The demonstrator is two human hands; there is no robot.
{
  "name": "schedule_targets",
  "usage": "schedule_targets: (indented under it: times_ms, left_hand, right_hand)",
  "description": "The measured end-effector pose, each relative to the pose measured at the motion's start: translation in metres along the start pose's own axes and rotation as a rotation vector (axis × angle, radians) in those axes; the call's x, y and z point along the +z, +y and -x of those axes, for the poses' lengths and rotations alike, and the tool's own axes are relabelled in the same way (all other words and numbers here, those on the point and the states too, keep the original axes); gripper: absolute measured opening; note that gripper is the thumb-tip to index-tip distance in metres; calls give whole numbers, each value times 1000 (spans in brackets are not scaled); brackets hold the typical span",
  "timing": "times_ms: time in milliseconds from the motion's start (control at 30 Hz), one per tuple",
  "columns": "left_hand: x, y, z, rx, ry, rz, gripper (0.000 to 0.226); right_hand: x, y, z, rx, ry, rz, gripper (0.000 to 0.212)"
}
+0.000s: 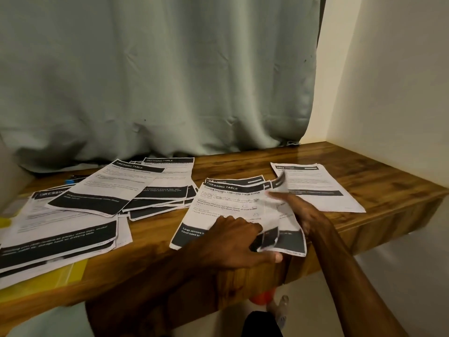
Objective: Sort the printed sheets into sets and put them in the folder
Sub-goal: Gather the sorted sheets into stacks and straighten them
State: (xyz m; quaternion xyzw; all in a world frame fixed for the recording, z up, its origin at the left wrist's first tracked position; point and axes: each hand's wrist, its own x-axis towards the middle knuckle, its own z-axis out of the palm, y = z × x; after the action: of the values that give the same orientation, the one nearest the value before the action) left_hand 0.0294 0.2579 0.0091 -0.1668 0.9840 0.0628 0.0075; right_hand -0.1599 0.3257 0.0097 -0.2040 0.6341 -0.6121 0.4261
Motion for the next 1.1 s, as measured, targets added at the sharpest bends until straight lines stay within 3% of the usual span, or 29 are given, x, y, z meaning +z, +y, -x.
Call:
schedule_targets:
  times_ms: [67,167,267,367,400,467,500,533,600,667,767,1000,1100]
  left_hand:
    - [-6,-12,0,-27,-109,210,94]
    - [-12,-41,-7,28,-150,601,76]
    - [-7,-77,-19,-73,176,637,47]
    - [2,-110,-25,-307,623,490,79]
    - [4,-121,-27,-370,678,546,96]
    - [-5,-132,-26,-460,656,930,120]
    - [-11,-134,-24,-446,608,1176,118]
    - [-17,-132,-21,-381,521,1379,100]
    - [-30,-125,-16,-248,404,1544,54]
    - [-38,-124,-14,-178,419,1554,41]
    - [-51,-127,-23,-186,531,1553,47]
    - [-74,-123,-39,-215,858,1430,43]
    - [-79,-121,-40,-255,940,1430,56]
  right_hand:
    - [-6,9,-14,-23,24,267,58]
    - [-5,20,-34,-91,120,398,58]
    - [-1,22,-36,-183,131,325,55]
    - [-2,16,-29,-280,91,261,48]
    - [-3,13,-27,-300,74,237,46]
    - [-5,5,-25,-317,45,171,44]
    - [-6,0,-24,-333,31,137,44]
    - [-5,-3,-22,-350,23,115,43]
    - [0,-11,-20,-391,17,80,40]
    - [6,-19,-16,-425,5,13,32]
    - [14,-33,-12,-513,-17,20,23]
    - [42,-65,-18,-636,0,-81,36]
    - [49,-69,-20,-695,-26,-129,23]
